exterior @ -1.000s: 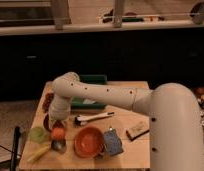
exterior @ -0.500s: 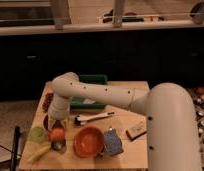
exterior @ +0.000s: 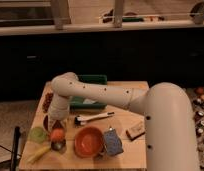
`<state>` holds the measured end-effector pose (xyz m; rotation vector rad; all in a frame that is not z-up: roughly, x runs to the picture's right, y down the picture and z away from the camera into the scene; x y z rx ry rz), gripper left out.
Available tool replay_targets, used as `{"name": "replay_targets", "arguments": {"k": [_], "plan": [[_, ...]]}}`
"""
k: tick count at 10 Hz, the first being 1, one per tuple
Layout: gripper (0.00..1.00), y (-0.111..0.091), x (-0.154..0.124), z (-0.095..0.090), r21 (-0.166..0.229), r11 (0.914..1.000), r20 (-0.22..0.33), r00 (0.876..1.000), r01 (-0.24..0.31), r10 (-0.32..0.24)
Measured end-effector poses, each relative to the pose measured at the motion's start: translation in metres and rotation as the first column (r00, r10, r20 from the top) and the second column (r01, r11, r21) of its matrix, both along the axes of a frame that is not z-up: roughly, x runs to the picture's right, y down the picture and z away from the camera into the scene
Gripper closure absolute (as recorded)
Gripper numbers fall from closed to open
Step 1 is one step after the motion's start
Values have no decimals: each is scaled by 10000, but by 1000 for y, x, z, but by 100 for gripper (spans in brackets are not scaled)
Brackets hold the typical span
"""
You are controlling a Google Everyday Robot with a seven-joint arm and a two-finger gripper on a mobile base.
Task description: Place apple in metal cup
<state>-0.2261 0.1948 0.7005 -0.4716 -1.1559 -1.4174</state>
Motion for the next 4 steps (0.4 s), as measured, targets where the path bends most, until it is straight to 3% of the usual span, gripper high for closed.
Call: {"name": "replay_targets", "arguments": {"k": [4], "plan": [[100,3,-3,-7,-228,9996,5,9998,187,-187]]}}
